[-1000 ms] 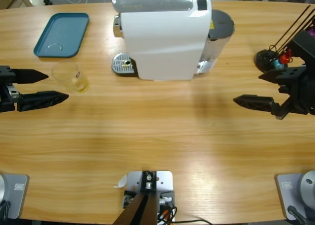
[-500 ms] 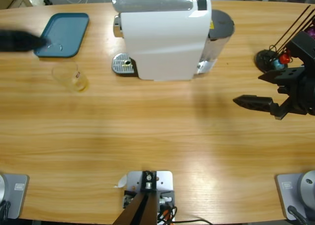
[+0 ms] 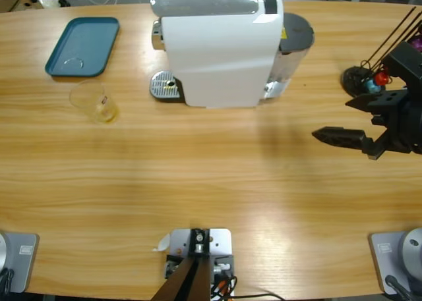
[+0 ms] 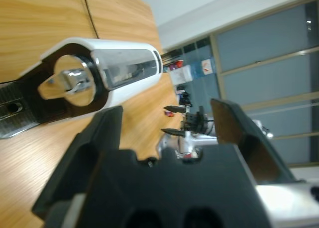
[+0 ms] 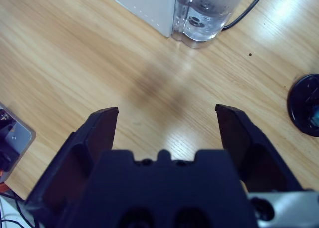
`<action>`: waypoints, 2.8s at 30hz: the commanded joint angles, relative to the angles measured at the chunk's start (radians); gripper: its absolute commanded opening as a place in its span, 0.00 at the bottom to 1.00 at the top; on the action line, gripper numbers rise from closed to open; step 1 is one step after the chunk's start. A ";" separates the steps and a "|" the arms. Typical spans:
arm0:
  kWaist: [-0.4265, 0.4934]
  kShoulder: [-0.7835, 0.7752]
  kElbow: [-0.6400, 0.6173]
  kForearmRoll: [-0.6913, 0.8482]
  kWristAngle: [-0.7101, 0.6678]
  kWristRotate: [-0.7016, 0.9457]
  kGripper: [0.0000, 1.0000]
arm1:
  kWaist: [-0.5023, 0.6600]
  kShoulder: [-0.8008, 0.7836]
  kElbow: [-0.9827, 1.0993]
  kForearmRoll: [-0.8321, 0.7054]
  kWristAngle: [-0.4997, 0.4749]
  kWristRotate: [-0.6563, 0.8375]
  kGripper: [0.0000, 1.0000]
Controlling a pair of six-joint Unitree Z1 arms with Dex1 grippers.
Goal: Pour coffee
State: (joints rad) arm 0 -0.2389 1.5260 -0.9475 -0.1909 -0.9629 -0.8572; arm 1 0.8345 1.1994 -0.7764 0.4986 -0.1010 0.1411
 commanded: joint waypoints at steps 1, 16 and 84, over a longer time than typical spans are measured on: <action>-0.036 0.181 0.011 -0.174 -0.044 -0.107 0.73 | 0.011 0.021 0.034 -0.012 -0.008 0.002 0.84; -0.059 0.279 0.015 -0.227 -0.040 -0.121 0.73 | 0.011 0.020 0.035 -0.014 -0.006 0.002 0.84; -0.421 -0.144 -0.464 0.943 1.078 0.694 0.95 | 0.011 0.011 0.040 -0.018 -0.018 0.003 0.67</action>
State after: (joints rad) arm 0 -0.5028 1.4544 -1.4201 0.5507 -0.2278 -0.3486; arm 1 0.8351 1.2006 -0.7718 0.4925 -0.1010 0.1411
